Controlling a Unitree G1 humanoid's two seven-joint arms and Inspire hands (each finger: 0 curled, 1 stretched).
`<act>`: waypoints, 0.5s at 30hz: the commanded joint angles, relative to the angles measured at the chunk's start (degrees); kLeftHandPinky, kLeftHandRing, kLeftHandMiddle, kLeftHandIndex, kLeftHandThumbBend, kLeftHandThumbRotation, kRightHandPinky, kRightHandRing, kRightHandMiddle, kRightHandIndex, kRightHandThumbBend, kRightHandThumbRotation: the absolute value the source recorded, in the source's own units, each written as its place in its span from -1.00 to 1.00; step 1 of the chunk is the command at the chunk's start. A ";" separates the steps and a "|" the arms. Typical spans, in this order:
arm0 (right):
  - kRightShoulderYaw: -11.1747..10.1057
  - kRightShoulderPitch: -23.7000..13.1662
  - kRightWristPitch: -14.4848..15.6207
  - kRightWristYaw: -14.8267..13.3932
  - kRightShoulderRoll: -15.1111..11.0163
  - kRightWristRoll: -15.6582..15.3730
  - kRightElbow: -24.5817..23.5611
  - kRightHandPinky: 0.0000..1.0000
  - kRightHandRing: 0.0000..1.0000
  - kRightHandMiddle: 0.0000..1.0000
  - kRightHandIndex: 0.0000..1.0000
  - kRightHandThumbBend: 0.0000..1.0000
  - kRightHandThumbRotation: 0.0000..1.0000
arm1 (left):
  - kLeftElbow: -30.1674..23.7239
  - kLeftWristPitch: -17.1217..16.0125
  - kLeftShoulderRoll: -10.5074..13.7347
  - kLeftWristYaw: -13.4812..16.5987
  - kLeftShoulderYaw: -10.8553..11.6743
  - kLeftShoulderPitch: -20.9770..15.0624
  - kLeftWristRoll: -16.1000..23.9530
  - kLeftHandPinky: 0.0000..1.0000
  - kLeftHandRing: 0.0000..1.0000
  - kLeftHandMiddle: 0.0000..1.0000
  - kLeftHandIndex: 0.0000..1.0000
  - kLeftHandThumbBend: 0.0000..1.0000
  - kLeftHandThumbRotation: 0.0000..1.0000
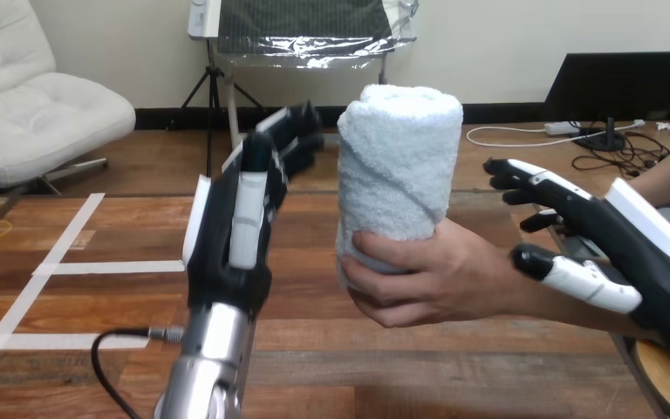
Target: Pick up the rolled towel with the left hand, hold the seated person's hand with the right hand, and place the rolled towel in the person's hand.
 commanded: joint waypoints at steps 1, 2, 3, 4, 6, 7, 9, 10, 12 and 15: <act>-1.88 0.94 -4.25 -3.93 5.77 3.60 -3.97 0.66 0.79 0.83 0.86 1.00 1.00 | -8.81 -0.46 1.09 -2.92 -1.39 2.10 -1.31 0.49 0.57 0.58 0.48 0.47 0.87; -1.81 1.22 -4.76 -4.26 6.35 3.97 -4.10 0.67 0.80 0.83 0.86 1.00 1.00 | -9.41 -0.41 1.30 -3.25 -1.36 2.72 -1.35 0.48 0.56 0.57 0.48 0.49 0.86; -1.76 1.43 -5.14 -4.50 6.73 4.23 -4.19 0.68 0.81 0.83 0.86 0.99 1.00 | -9.89 -0.32 1.43 -3.51 -1.33 3.19 -1.38 0.47 0.55 0.57 0.48 0.50 0.85; -1.58 1.84 -5.79 -5.08 7.58 4.38 -4.54 0.69 0.81 0.84 0.86 0.99 1.00 | -10.48 -0.63 1.81 -3.95 -1.25 4.06 -1.32 0.46 0.55 0.56 0.48 0.51 0.84; -1.39 2.33 -6.50 -5.72 8.46 4.43 -4.97 0.70 0.82 0.84 0.87 0.97 1.00 | -11.26 -0.86 2.13 -4.50 -1.10 5.07 -1.23 0.44 0.54 0.55 0.48 0.54 0.82; -1.15 2.62 -7.21 -6.14 9.14 4.45 -5.26 0.71 0.82 0.84 0.87 0.96 1.00 | -11.59 -1.47 2.41 -4.89 -0.94 5.85 -1.23 0.43 0.53 0.55 0.48 0.55 0.81; -0.91 2.97 -8.02 -6.53 9.88 4.42 -5.59 0.71 0.83 0.85 0.88 0.93 1.00 | -12.07 -2.00 2.62 -5.39 -0.73 6.76 -1.24 0.39 0.51 0.53 0.48 0.58 0.79; -0.61 3.16 -8.89 -6.53 10.53 5.00 -5.63 0.71 0.83 0.85 0.88 0.93 1.00 | -12.12 -2.83 2.82 -5.83 -0.49 7.43 -1.39 0.38 0.51 0.53 0.48 0.58 0.79; -0.33 3.39 -9.88 -6.41 11.28 5.68 -5.65 0.71 0.84 0.86 0.89 0.93 1.00 | -12.28 -3.62 2.99 -6.37 -0.21 8.18 -1.59 0.34 0.49 0.52 0.48 0.59 0.77; 0.25 3.94 -11.22 -6.16 12.75 7.19 -5.88 0.71 0.84 0.87 0.90 0.95 1.00 | -12.39 -5.16 3.52 -7.21 0.33 9.36 -1.84 0.30 0.46 0.51 0.47 0.58 0.76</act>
